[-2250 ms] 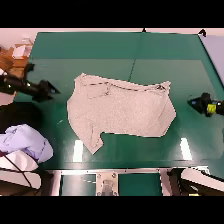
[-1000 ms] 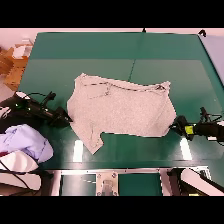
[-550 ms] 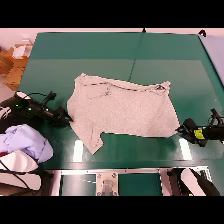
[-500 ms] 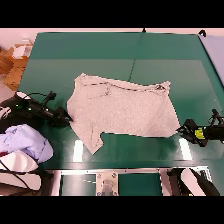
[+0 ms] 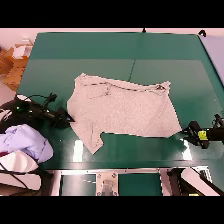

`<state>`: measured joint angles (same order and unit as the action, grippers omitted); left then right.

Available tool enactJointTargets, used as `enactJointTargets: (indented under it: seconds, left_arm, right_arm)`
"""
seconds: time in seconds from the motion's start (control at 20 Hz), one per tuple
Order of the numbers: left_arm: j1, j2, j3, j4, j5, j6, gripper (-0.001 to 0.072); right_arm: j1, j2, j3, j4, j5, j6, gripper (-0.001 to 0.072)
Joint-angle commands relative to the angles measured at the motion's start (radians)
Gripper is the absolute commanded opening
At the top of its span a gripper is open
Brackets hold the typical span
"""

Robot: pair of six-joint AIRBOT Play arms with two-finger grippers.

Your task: Fold the shirts.

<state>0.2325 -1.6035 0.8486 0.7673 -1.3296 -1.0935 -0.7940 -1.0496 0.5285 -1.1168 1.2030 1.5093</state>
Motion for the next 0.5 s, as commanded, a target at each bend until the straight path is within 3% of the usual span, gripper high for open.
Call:
enactJointTargets:
  seconds: [0.0, 0.2, 0.25, 0.3, 0.4, 0.45]
  left_arm:
    - [0.0, 0.002, -0.015, -0.142, 0.184, 0.062, 0.0358]
    - [-0.089, 0.002, -0.016, -0.159, 0.23, 0.077, 0.0354]
    - [-0.12, 0.002, -0.015, -0.162, 0.248, 0.082, 0.0202]
    - [-0.14, 0.002, -0.008, -0.162, 0.252, 0.09, 0.0026]
    - [-0.143, 0.011, 0.029, -0.161, 0.216, 0.089, 0.002]
    - [-0.141, 0.03, 0.056, -0.148, 0.192, 0.086, 0.0019]
  right_arm:
    - [-0.01, -0.064, -0.011, 0.126, -0.018, -0.111, 0.0377]
    - [-0.006, -0.138, -0.056, 0.207, -0.084, -0.188, 0.0424]
    - [0.0, -0.155, -0.062, 0.241, -0.084, -0.211, 0.0419]
    - [0.009, -0.167, -0.063, 0.266, -0.082, -0.225, 0.037]
    - [0.019, -0.169, -0.056, 0.321, -0.062, -0.269, 0.0075]
    - [0.018, -0.168, -0.039, 0.35, -0.04, -0.29, 0.0012]
